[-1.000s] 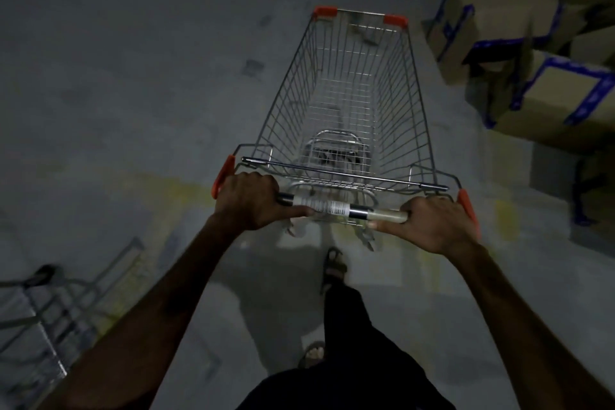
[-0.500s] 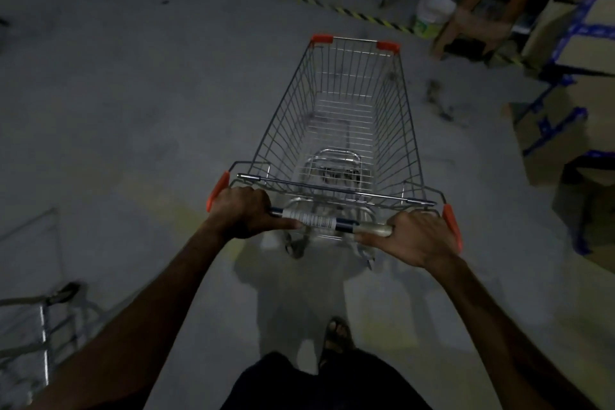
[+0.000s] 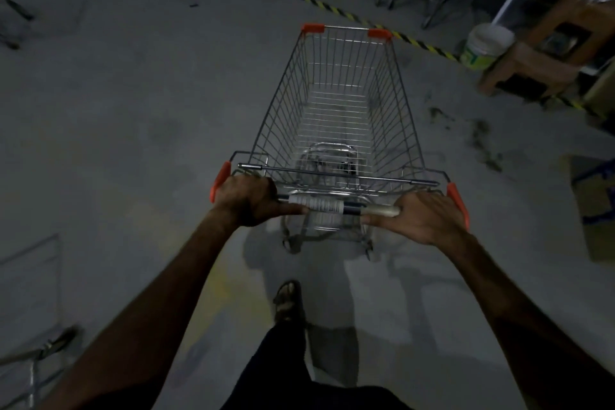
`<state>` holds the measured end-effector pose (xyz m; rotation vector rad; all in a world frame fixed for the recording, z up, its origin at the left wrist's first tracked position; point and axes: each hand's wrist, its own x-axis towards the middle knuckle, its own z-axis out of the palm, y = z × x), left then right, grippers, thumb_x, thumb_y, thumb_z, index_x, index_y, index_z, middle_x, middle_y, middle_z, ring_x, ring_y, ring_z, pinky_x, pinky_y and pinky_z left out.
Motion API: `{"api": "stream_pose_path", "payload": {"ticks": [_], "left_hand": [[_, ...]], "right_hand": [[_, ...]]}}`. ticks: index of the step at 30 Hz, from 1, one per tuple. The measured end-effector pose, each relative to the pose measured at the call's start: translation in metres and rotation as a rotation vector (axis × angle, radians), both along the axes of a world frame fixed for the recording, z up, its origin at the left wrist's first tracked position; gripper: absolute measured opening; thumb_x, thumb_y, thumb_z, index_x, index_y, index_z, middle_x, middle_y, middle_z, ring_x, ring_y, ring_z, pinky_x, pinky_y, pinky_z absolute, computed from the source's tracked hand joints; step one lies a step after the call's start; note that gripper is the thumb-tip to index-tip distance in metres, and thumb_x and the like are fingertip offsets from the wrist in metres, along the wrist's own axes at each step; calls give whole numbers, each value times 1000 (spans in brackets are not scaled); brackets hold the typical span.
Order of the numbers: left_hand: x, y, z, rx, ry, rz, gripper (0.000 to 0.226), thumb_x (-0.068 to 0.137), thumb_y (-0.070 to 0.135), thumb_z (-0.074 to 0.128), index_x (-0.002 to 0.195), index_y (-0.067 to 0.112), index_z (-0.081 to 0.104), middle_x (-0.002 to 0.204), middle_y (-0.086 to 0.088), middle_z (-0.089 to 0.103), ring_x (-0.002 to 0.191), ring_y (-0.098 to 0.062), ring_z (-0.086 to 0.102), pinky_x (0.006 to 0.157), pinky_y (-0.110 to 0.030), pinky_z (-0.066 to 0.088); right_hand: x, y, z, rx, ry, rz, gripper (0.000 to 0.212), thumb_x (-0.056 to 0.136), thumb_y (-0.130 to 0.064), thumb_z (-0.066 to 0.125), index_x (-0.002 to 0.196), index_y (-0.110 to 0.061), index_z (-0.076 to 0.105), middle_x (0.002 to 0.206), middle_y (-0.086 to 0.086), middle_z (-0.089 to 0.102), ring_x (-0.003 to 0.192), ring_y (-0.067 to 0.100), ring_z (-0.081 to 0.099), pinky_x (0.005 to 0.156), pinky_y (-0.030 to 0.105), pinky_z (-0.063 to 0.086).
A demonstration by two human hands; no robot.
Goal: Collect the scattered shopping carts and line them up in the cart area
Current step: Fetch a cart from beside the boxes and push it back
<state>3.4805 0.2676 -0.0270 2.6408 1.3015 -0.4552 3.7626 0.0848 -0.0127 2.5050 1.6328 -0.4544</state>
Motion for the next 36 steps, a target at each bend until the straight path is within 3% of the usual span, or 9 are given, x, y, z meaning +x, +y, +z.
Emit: {"api": "stream_pose_path", "payload": {"ticks": [5,8,13,16,20,23,26,30,36], "left_hand": [[21,119,3,1,-17,-39,112,57,115,6,81,29,73,97,7,74,111,-18,68,124,-70,4],[37,180,5,-32,-22,-21,106,58,115,7,74,29,68,94,8,72,113,-20,67,123,-71,0],[67,282,3,-35,-22,-17,102,59,114,8,69,29,64,88,7,69,111,-23,67,122,-73,2],[87,344,0,-23,-20,6,104,57,115,8,74,31,67,97,4,71,117,-26,66,122,-72,3],[122,432,0,-40,-7,45,101,57,115,9,77,33,65,105,3,72,120,-25,64,123,-70,0],[151,500,4,-49,-19,74,97,56,116,10,71,35,61,104,6,70,122,-23,61,123,-69,2],[179,564,9,-62,-3,81,100,56,116,11,67,30,61,97,8,66,118,-22,62,122,-70,6],[211,646,8,-58,15,105,103,55,116,8,75,32,65,109,9,68,124,-21,60,123,-69,2],[259,775,5,-33,1,100,97,55,116,7,75,37,60,103,12,65,123,-20,60,124,-66,3]], "right_hand": [[22,121,5,18,6,15,99,50,-116,26,78,-34,74,98,-11,76,103,15,71,108,44,39],[40,187,4,21,-11,26,98,49,-117,25,69,-32,71,91,-11,75,99,15,71,112,45,32],[77,294,-2,35,-30,65,94,53,-115,27,66,-32,69,84,-9,74,93,17,72,109,46,39],[102,361,-9,65,-26,75,97,47,-117,23,64,-33,66,88,-6,75,96,21,72,110,49,43],[137,455,-10,62,-87,99,99,49,-117,20,73,-36,72,90,-10,76,100,17,71,114,48,28],[170,530,-9,78,-76,119,102,48,-117,19,66,-31,70,74,-12,71,84,12,69,107,44,35],[196,599,-6,91,-22,126,100,49,-116,25,59,-26,65,64,-13,63,73,11,68,88,35,46],[227,682,-2,103,-52,161,98,51,-116,22,67,-29,64,71,-11,62,82,13,68,96,37,43],[270,808,9,54,-60,191,84,62,-109,36,72,-30,62,90,-7,74,93,15,71,96,39,45]]}}
